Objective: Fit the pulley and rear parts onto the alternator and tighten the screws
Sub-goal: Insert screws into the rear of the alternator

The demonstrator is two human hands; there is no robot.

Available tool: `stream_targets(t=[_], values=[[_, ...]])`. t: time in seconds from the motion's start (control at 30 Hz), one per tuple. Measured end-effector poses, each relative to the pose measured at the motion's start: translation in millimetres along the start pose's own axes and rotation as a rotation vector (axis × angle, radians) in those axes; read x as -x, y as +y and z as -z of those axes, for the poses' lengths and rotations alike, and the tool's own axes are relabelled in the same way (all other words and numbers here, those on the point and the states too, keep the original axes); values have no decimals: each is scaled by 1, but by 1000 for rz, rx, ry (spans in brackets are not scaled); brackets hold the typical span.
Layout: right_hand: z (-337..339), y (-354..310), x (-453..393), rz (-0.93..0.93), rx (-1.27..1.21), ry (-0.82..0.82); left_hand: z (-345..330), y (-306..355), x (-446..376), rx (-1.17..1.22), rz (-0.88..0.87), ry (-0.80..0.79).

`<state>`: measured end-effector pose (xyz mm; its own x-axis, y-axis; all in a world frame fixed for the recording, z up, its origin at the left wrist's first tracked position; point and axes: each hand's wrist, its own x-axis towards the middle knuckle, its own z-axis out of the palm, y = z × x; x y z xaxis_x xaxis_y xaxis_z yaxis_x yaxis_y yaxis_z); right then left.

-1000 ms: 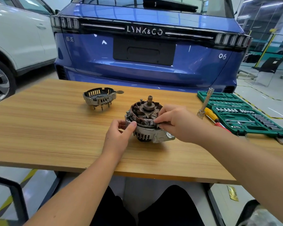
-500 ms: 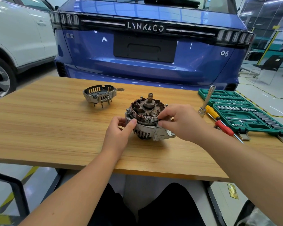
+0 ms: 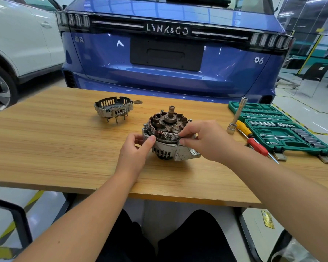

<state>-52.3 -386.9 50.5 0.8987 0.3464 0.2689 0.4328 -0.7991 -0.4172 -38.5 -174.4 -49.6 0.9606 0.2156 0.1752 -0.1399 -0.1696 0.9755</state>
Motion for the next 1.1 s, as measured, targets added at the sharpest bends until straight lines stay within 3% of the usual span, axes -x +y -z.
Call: stream_targets(t=[0.27, 0.43, 0.53, 0.6, 0.67, 0.8, 1.1], values=[[4, 2, 2, 5, -141, 0, -1, 1, 2, -7, -12, -8], [1, 13, 6, -28, -149, 268, -2, 0, 2, -38, -24, 5], [-14, 26, 11, -163, -192, 335, -2, 0, 4, -103, -60, -9], [-29, 34, 18, -265, -303, 305, -3, 0, 6, -186, -102, -86], [-43, 34, 25, -253, -468, 207, -5, 0, 6, -241, -128, -155], [-67, 40, 31, -91, -299, 149, -7, -1, -1, -198, -137, -196], [-71, 52, 16, -155, -245, 133, -7, 2, -21, -93, -130, -302]])
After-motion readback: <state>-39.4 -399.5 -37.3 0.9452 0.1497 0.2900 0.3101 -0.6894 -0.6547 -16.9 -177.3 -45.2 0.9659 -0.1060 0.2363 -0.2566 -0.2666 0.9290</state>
